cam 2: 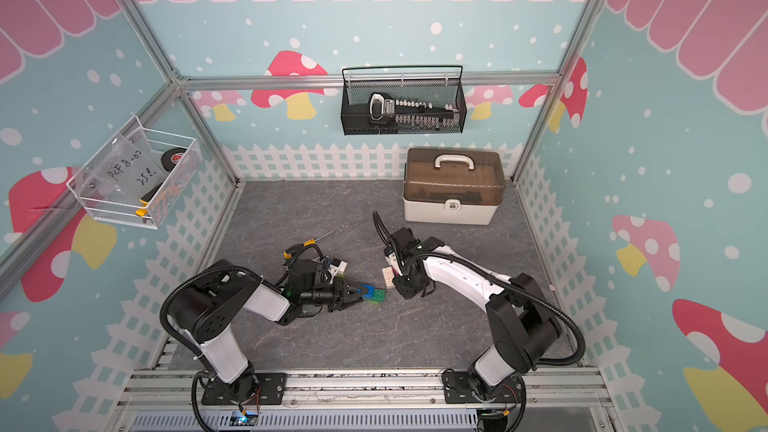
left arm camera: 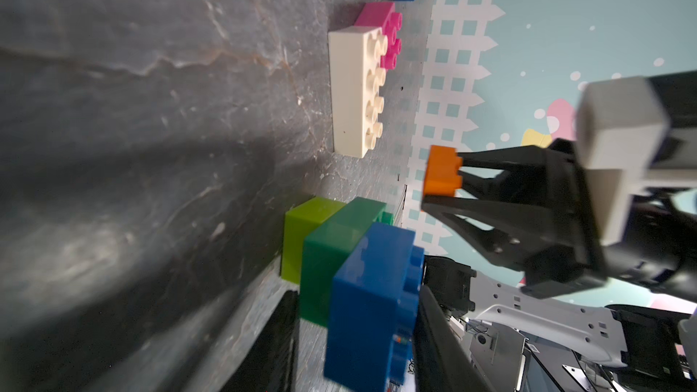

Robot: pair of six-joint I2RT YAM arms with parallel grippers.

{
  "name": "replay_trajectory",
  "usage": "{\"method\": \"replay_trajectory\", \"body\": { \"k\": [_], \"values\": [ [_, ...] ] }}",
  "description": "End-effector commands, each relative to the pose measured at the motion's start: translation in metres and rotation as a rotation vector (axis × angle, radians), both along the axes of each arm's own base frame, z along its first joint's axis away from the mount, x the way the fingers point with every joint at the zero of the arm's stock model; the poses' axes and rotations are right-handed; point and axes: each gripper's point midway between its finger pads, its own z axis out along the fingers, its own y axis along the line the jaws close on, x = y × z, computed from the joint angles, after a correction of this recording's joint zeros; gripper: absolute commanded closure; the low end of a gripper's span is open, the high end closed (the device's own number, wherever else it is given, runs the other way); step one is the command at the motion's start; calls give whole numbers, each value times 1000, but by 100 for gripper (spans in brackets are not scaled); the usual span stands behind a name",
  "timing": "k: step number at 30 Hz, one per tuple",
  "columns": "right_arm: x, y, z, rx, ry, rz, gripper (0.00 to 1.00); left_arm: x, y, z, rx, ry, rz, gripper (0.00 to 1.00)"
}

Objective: Assemble a heart with lego
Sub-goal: Place the lego brick at the center of the board, then pick up the lego brick from the center of the board.

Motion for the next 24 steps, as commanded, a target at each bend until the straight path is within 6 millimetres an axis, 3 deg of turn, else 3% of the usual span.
{"method": "replay_trajectory", "body": {
  "k": [1,5,10,12,19,24],
  "values": [
    [5,4,-19,34,-8,-151,95,2,-3,11,-19,-29,-10,63],
    [-3,6,-41,55,19,-146,93,1,-3,11,-10,-34,-16,63],
    [-8,2,-50,60,20,-155,76,1,-3,12,-8,-33,-20,63],
    [-9,2,-48,68,12,-144,66,1,-3,12,-8,-35,-19,63],
    [-6,4,-28,108,-27,-130,51,1,-4,12,-8,-34,-22,63],
    [-4,5,-27,119,-28,-127,56,1,-5,12,-9,-34,-24,63]
  ]
}}
